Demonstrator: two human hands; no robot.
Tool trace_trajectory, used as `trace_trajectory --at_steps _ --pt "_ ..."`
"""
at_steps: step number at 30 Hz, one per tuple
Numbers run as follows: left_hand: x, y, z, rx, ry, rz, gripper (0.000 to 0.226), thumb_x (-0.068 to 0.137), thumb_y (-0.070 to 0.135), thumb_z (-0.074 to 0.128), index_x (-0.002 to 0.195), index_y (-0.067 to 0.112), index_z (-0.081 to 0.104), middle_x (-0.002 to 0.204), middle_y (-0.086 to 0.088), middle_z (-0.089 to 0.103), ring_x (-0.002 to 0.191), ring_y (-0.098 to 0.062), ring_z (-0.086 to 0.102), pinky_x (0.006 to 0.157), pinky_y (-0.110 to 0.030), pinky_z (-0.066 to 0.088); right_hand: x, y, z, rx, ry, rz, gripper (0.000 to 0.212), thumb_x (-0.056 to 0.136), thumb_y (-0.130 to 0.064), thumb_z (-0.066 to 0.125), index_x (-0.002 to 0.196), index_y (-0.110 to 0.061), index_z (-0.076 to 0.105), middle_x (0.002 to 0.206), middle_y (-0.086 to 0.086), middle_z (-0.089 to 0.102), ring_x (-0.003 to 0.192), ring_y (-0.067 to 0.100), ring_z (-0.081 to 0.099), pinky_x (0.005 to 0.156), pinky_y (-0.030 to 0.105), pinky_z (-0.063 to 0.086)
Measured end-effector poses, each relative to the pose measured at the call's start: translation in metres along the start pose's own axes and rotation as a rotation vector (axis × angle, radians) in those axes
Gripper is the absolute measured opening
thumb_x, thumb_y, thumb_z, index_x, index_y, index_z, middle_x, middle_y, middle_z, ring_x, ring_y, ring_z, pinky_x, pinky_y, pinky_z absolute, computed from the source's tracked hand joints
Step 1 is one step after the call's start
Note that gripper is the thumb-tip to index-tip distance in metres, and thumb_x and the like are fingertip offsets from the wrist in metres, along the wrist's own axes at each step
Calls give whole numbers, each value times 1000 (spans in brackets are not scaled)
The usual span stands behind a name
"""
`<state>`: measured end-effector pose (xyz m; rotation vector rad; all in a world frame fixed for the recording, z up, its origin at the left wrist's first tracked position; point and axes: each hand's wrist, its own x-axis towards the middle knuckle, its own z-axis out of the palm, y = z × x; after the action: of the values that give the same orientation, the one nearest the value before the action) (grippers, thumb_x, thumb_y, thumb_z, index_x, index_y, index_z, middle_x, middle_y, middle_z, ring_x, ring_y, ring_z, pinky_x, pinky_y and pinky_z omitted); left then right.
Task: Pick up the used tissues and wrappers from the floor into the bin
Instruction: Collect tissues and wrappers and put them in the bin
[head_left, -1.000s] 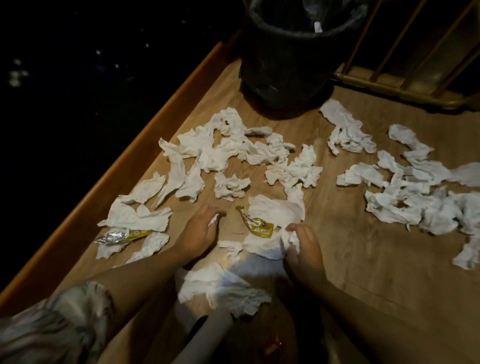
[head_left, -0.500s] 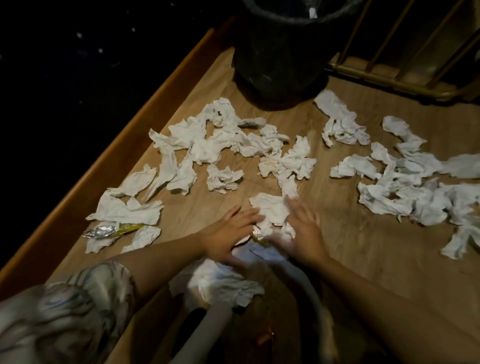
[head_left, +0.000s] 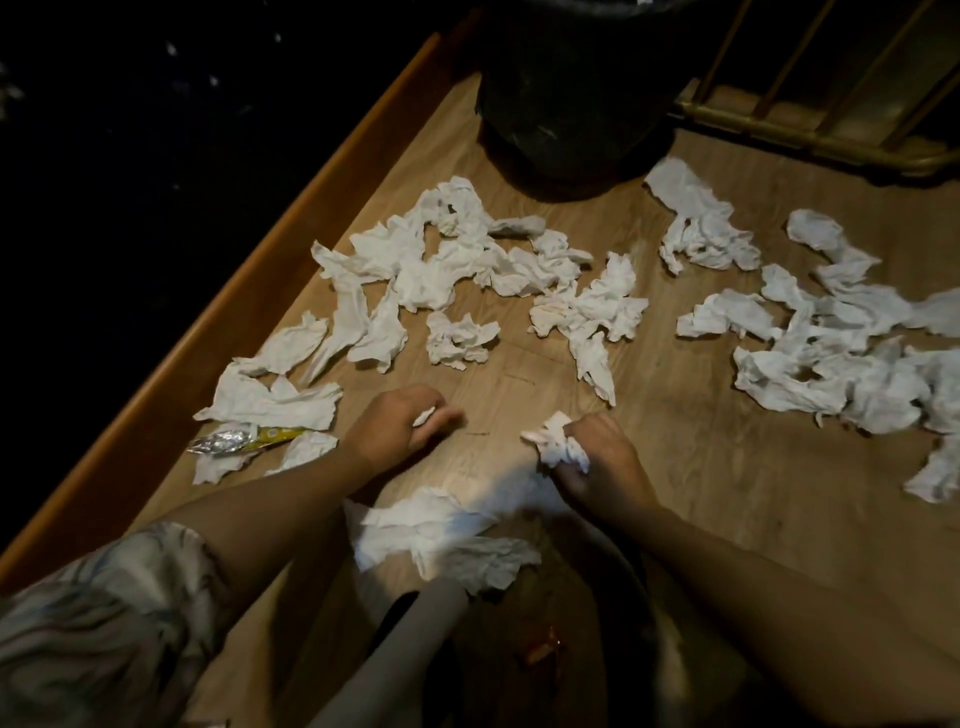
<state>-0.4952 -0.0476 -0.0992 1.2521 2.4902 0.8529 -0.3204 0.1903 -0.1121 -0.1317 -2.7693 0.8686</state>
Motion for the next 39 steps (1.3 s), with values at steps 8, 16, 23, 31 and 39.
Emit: trace_trajectory --at_steps 8,16,23,31,39 --pt "-36 9 -6 150 -284 429 49 84 63 61 88 15 69 103 -2 59 86 -12 56 64 -29 52 -3 -46 6 103 -220 -221 40 82 -37 68 103 -3 64 127 16 56 112 25 57 85 31 52" --pt "-90 -24 -19 324 -559 558 27 98 39 48 103 17 62 120 -5 58 106 -19 53 61 -33 55 -51 -45 53 -8 -438 -789 30 102 -32 40 91 -12 60 107 10 65 101 25 56 73 37 50" --pt "-65 -11 -28 230 -346 129 46 97 37 41 140 21 45 137 -7 56 122 -21 54 103 -39 45 -23 -30 21 44 -412 -268 27 88 -27 59 113 -16 61 106 2 58 95 8 48 85 32 47" --pt "-2 34 1 133 -318 281 44 86 54 57 90 11 66 88 -5 58 75 -16 54 64 -26 42 -16 -26 -11 -30 -348 -101 22 83 -34 71 92 -17 60 93 -5 46 82 11 45 67 25 41" --pt "8 69 35 27 -515 487 26 93 32 60 107 11 62 108 -6 63 89 -19 63 75 -37 53 -88 -35 -10 98 -607 -237 30 101 -24 45 128 -16 57 129 3 57 116 9 48 101 8 27"
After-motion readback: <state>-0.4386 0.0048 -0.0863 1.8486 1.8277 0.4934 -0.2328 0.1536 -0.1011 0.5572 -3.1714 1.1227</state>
